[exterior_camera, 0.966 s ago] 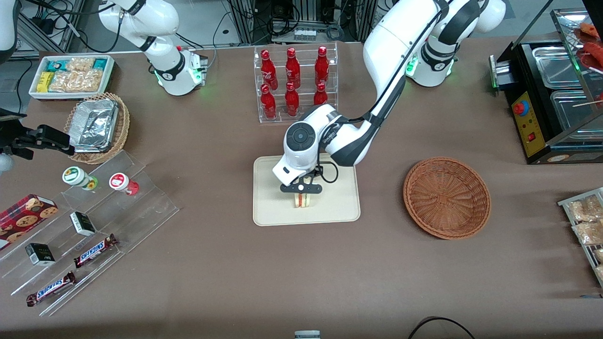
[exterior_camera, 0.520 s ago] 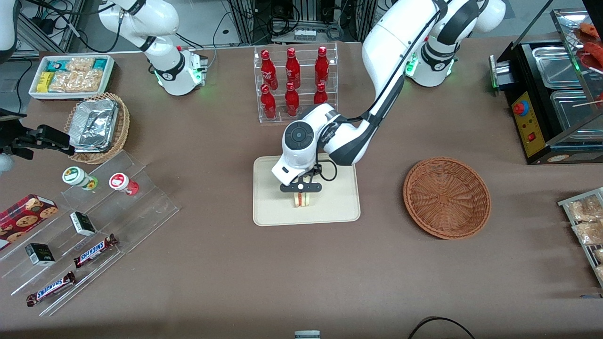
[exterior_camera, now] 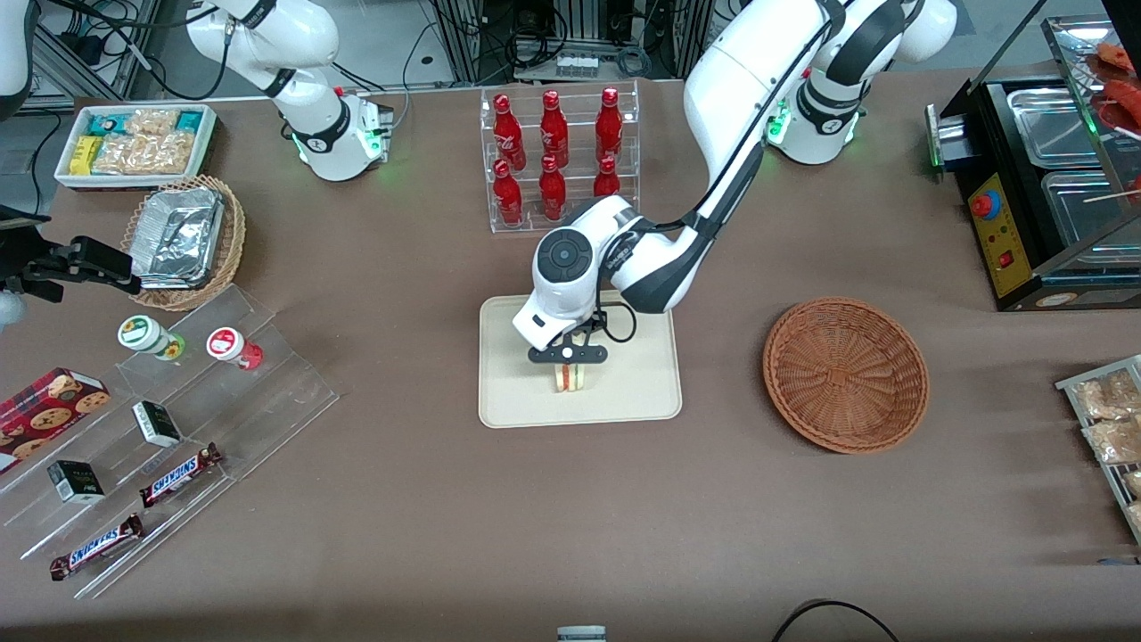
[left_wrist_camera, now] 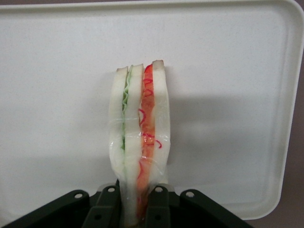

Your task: Place sandwich from basket to tray

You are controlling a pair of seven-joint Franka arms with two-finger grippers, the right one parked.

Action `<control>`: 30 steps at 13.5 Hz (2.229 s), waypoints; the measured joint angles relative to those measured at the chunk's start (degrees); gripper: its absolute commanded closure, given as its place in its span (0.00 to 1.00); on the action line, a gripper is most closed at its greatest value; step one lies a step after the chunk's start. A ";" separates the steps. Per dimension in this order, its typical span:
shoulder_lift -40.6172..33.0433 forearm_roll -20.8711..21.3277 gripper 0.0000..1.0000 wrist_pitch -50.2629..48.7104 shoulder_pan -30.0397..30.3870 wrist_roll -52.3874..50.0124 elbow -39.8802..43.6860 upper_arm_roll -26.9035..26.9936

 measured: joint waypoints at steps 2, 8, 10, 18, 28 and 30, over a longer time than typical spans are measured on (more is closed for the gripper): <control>0.42 0.00 1.00 0.10 -0.02 0.00 0.00 0.00; 1.14 0.01 0.00 0.63 -0.04 0.00 0.01 0.00; 1.14 0.02 0.00 0.75 -0.05 0.00 0.05 0.00; -0.72 0.00 0.00 -0.91 -0.09 -0.48 2.91 0.00; -15.24 -0.20 0.00 -15.75 3.21 -0.81 4.35 1.05; -17.62 -2.02 0.00 -17.71 5.88 -0.70 4.35 1.18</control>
